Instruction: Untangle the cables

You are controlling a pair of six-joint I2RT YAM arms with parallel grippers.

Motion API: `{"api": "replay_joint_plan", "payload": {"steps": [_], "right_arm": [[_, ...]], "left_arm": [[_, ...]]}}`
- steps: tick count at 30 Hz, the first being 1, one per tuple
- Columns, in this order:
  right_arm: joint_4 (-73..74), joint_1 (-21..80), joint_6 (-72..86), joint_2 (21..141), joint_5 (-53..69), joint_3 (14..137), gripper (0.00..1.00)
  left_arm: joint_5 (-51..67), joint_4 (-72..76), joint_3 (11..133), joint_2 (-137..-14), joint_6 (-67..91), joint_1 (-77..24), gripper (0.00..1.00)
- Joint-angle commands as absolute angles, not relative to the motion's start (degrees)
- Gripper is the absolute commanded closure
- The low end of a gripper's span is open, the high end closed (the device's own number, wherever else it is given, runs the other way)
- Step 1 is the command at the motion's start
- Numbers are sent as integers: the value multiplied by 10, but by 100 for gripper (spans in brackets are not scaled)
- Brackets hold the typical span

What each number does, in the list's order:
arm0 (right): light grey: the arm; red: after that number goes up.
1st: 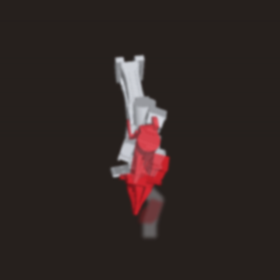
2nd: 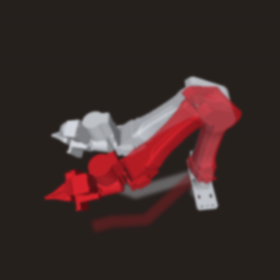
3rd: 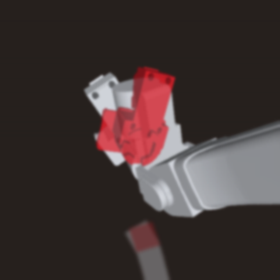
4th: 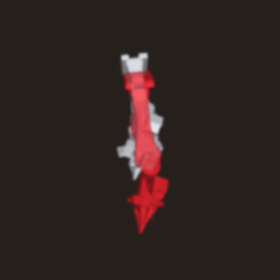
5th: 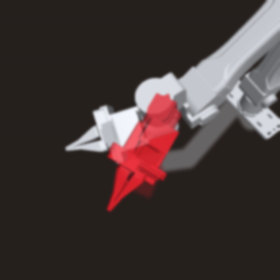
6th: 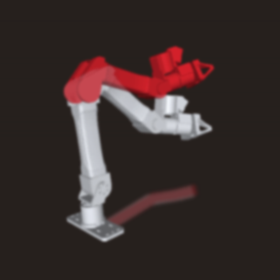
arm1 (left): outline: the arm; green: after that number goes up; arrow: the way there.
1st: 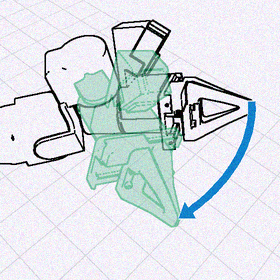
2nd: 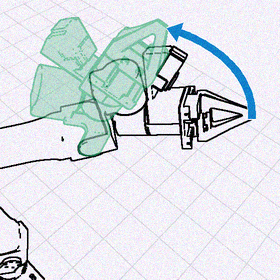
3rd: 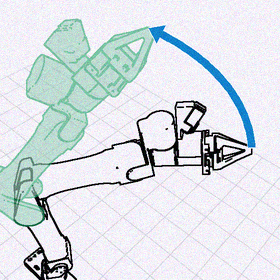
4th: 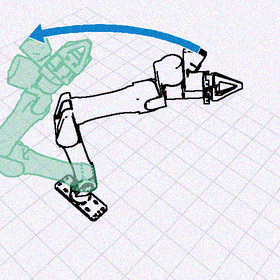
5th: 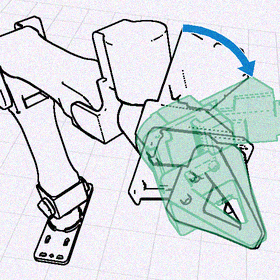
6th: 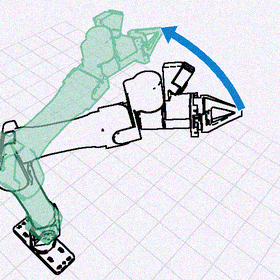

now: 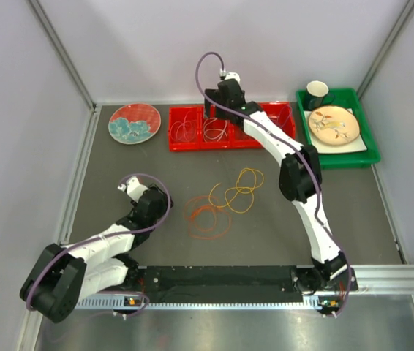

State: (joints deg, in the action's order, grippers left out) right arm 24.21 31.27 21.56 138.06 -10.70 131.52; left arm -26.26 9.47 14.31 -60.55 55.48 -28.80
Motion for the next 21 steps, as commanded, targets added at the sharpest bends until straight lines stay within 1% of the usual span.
{"api": "replay_joint_plan", "payload": {"steps": [1,6,9,10,12,13,14,15,16,17,18,19,20,21], "right_arm": [[218,309,221,1289,-88,1307,1],[256,314,216,1243,-90,1296,1],[295,316,231,1193,-91,1259,1],[329,316,240,1156,-96,1229,1],[347,317,258,1109,-93,1179,1],[349,321,262,1084,-95,1106,2],[345,324,265,1027,-114,1066,2],[343,328,273,998,-133,986,3],[349,335,285,971,-163,949,4],[367,336,294,910,-204,914,3],[370,337,307,881,-220,840,3],[370,337,317,843,-232,799,3],[371,337,345,778,-241,760,3],[367,337,357,738,-238,684,3]], "left_arm": [[-258,119,151,-605,548,-285,41],[-245,119,149,-597,541,-285,40],[-230,120,145,-582,532,-285,40],[-226,114,145,-571,527,-285,39],[-224,111,143,-563,525,-285,39],[-223,109,142,-559,525,-285,39],[-222,109,142,-557,523,-286,39],[-214,108,144,-555,520,-286,39],[-210,107,145,-554,515,-286,39],[-207,107,145,-552,512,-286,39],[-203,107,147,-551,509,-287,39],[-199,107,148,-550,504,-288,37],[-196,107,148,-548,500,-289,36],[-194,107,151,-549,497,-291,34]]}}
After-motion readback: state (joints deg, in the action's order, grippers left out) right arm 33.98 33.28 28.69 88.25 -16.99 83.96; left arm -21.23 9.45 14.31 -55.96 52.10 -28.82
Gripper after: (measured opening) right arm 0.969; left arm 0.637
